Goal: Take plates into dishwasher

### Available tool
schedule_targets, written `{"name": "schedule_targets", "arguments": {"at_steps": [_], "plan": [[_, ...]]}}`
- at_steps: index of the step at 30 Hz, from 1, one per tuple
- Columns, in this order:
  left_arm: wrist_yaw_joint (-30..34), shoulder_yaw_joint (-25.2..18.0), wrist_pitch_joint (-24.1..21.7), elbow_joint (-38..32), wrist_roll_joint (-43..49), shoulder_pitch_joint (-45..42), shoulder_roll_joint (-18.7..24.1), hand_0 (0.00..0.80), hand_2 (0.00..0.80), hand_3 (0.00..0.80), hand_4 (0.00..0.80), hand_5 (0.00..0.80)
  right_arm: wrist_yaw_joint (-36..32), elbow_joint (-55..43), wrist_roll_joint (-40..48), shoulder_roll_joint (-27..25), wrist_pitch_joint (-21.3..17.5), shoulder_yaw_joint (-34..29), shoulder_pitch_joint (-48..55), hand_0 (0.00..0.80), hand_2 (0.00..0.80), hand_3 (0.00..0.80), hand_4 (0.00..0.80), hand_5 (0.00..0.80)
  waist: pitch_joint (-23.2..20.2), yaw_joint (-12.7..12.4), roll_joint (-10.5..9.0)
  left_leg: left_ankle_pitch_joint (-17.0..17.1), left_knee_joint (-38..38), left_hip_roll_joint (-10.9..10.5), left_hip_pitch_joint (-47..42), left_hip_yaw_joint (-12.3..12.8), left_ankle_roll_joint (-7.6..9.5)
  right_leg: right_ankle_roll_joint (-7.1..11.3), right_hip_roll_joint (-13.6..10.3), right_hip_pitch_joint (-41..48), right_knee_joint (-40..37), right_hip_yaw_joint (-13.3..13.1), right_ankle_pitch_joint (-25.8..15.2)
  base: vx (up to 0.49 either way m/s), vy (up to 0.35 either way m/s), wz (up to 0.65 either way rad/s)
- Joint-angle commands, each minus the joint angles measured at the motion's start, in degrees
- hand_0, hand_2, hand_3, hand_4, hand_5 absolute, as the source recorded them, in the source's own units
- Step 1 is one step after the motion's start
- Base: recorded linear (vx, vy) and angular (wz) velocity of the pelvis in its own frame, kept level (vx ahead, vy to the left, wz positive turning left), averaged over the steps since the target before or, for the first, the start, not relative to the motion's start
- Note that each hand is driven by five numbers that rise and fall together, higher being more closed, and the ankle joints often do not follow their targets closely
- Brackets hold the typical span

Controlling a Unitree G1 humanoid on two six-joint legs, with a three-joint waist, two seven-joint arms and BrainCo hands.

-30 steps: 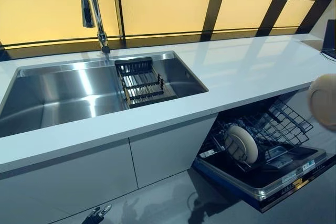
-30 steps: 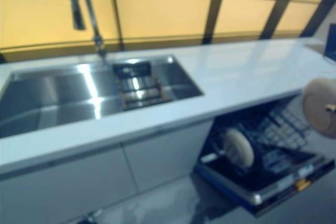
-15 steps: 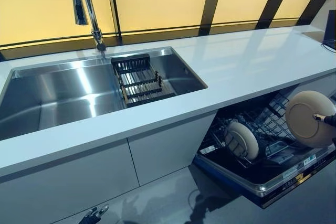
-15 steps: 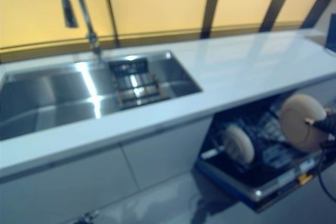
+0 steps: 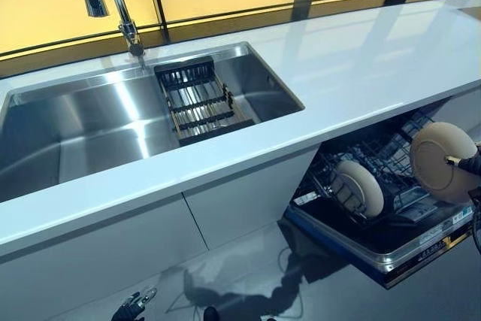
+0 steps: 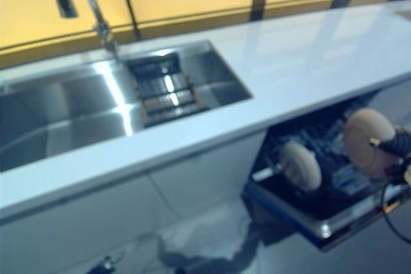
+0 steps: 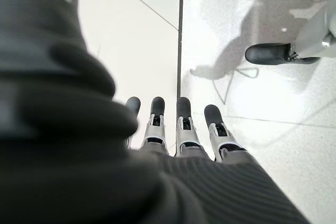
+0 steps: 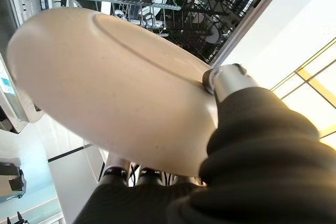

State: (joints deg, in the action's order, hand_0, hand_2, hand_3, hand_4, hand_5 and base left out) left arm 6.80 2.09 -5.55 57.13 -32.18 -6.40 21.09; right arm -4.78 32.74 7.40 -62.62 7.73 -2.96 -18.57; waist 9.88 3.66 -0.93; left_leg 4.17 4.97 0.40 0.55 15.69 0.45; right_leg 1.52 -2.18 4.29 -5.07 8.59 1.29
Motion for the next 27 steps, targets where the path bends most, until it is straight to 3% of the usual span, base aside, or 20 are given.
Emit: {"name": "schedule_targets", "arguments": {"at_steps": [1,27], "plan": [[1.05,0.32,-1.1,-0.56,0.02,1.5,0.73,0.0,0.0,0.0,0.0,0.0,3.22,0.04,-2.01,-2.97,-2.71,1.03,-7.63,0.8,0.8,0.8,0.8,0.8,-0.28,-1.67,0.95,-10.03,0.03,-1.9,-4.5,-0.74,1.84,3.27,1.73,-2.2,0.07,3.37,-0.68,0.0,0.0,0.0],[0.59,1.75,-1.19,-1.31,-1.44,2.09,-0.26,0.0,0.0,0.0,0.0,0.0,2.59,-0.55,-3.35,-2.2,-2.55,5.2,-13.02,0.8,0.8,0.8,0.8,0.8,1.66,-1.13,3.79,-10.02,0.03,-2.17,-4.09,-0.06,1.17,2.95,1.17,-2.73,0.07,4.08,-0.14,-0.005,-0.003,0.0]]}}
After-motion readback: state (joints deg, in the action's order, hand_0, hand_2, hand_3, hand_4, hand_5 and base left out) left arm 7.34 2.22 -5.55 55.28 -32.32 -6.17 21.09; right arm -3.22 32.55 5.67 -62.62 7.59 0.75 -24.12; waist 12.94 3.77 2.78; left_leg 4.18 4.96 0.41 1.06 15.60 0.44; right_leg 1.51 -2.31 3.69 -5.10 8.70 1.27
